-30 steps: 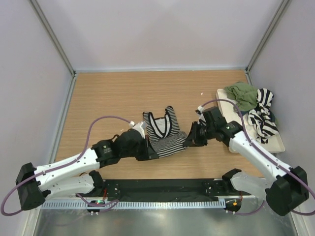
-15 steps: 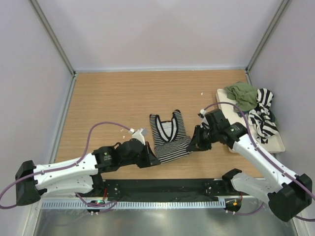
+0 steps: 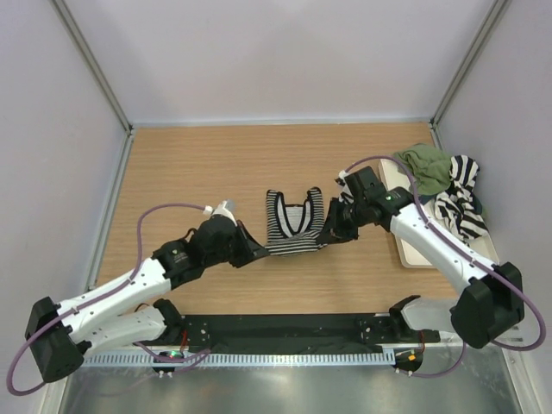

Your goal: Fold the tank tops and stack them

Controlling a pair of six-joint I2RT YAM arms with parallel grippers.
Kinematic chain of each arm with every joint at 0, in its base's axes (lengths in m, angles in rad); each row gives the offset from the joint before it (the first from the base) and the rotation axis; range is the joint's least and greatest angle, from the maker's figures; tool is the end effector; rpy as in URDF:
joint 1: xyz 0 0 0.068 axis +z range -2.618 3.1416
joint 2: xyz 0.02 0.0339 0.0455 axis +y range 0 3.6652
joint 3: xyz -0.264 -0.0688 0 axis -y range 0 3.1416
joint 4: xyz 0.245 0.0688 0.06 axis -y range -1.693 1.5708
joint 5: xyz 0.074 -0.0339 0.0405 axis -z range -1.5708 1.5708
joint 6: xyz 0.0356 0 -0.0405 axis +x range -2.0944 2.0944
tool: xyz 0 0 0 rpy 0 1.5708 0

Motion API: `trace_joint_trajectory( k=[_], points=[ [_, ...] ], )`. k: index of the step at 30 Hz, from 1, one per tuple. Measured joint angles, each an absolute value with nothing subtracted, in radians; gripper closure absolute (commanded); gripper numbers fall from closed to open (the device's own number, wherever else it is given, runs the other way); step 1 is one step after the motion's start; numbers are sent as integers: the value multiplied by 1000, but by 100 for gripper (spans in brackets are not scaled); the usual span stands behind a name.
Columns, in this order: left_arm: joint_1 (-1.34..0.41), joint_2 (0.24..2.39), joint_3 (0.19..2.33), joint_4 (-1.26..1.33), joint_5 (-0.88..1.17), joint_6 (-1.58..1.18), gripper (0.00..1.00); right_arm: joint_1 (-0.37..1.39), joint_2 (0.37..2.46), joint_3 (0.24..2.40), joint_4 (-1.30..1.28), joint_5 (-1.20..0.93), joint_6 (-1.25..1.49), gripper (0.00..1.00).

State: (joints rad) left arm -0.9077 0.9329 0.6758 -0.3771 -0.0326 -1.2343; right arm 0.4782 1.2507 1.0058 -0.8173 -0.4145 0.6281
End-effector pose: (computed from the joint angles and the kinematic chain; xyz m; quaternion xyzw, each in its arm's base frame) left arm 0.1260 -0.1595 0.2564 -0.1523 0.8792 -0.3891 0.2291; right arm 0.2074 0.1237 0.2698 0.0193 0.9483 0.2988 0.1048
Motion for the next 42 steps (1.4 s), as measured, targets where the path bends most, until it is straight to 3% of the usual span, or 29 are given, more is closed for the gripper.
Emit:
trace_joint_trajectory(
  k=[20, 30, 31, 32, 34, 36, 37, 42],
  points=[
    [-547, 1347, 974, -288, 235, -1117, 100, 274, 1624, 1264, -673, -562, 641, 95],
    [-369, 1777, 1340, -210, 371, -1084, 100, 165, 2007, 1678, -607, -635, 722, 92],
    [-353, 1842, 1399, -196, 383, -1085, 83, 156, 2063, 1736, -582, -640, 744, 50],
    [-338, 1918, 1470, -183, 390, -1082, 61, 146, 2120, 1790, -545, -645, 779, 30],
    [-310, 2101, 1682, -166, 418, -1079, 27, 130, 2236, 1893, -437, -651, 849, 1],
    [-289, 2265, 1882, -156, 435, -1092, 22, 118, 2328, 1942, -297, -649, 923, 0],
    [-279, 2334, 1955, -137, 444, -1097, 12, 113, 2360, 1945, -239, -649, 952, 0],
    [-244, 2389, 1936, -146, 440, -1084, 10, 96, 2401, 1945, -188, -637, 968, 0]
  ],
)
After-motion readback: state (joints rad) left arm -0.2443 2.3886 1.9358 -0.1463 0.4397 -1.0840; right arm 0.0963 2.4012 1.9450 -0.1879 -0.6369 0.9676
